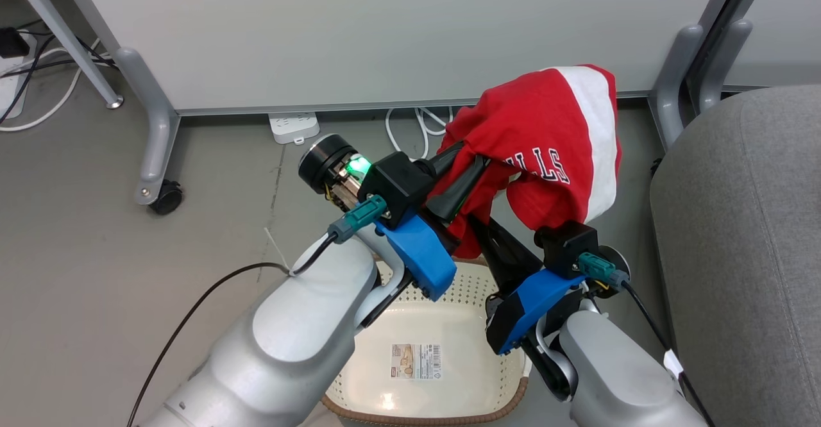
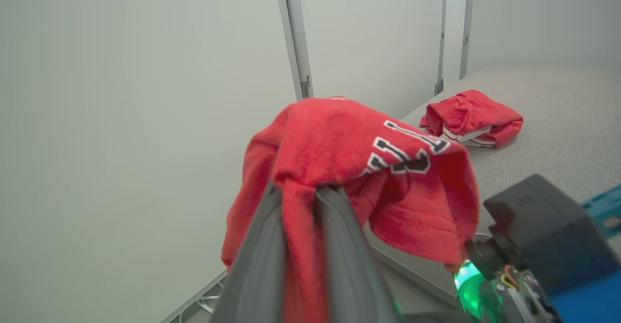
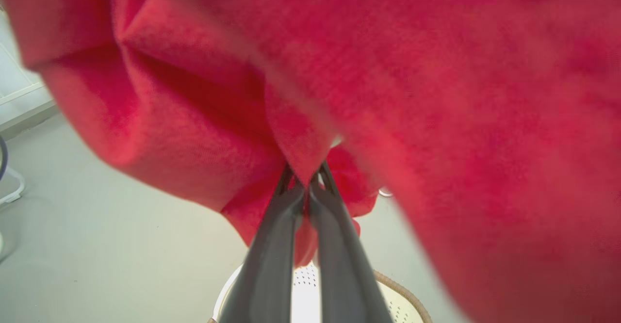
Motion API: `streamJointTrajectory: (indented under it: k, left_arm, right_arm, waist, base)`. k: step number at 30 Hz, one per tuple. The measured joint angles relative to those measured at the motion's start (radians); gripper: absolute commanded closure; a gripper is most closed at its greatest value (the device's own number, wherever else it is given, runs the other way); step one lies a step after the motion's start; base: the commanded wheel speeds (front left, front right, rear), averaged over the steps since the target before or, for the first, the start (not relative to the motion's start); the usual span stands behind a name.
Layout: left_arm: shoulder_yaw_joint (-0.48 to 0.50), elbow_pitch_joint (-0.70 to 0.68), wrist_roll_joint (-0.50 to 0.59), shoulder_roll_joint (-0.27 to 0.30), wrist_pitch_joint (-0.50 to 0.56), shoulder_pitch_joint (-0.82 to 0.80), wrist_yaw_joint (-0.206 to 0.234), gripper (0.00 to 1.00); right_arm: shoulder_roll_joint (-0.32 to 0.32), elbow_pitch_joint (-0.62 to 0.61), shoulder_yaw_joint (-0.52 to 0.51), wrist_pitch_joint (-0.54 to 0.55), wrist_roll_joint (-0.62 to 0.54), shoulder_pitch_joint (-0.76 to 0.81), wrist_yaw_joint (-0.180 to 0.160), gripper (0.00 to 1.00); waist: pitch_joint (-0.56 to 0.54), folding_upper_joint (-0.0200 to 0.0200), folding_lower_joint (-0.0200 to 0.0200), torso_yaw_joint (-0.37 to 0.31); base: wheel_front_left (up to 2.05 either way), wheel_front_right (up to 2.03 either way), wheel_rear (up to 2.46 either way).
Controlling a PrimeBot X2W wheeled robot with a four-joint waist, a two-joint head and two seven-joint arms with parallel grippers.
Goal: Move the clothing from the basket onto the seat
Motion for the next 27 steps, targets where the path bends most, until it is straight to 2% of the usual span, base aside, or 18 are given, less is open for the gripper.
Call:
streamJointTrajectory:
  k: [5,6,7,8,27]
  left_arm:
    - [0.002,0.004,0.004,0.000,0.000,0.002,0.000,1.00]
    - [0.004,0.007,0.004,-0.001,0.000,0.002,0.000,0.93]
    - [0.006,0.008,0.004,-0.001,0.000,0.002,0.000,0.09]
    - [0.007,0.009,0.005,-0.001,0.000,0.002,0.001,0.00]
    - [0.025,0.016,0.023,-0.002,-0.001,0.002,0.002,0.00]
  right_arm:
    - [0.000,-0.001,0.003,0.000,0.000,0.000,0.000,1.00]
    - [0.000,-0.001,0.003,0.000,0.000,0.000,0.000,1.00]
    - [0.000,-0.002,0.003,0.000,0.000,0.000,0.000,1.00]
    - [0.000,-0.002,0.003,0.000,0.000,0.000,0.000,1.00]
    - [0.000,-0.011,0.001,0.000,-0.002,0.002,0.000,1.00]
  waist:
    - [0.000,0.0000,0.0000,-0.003]
    - [0.000,0.0000,0.0000,-0.003]
    - [0.000,0.0000,0.0000,-0.004]
    - [-0.001,0.0000,0.0000,-0.004]
    - [0.006,0.0000,-0.0002,-0.007]
  base:
    - [0.00,0.00,0.00]
    - [0.00,0.00,0.00]
    - [0.00,0.00,0.00]
    - [0.00,0.00,0.00]
    - [0.00,0.00,0.00]
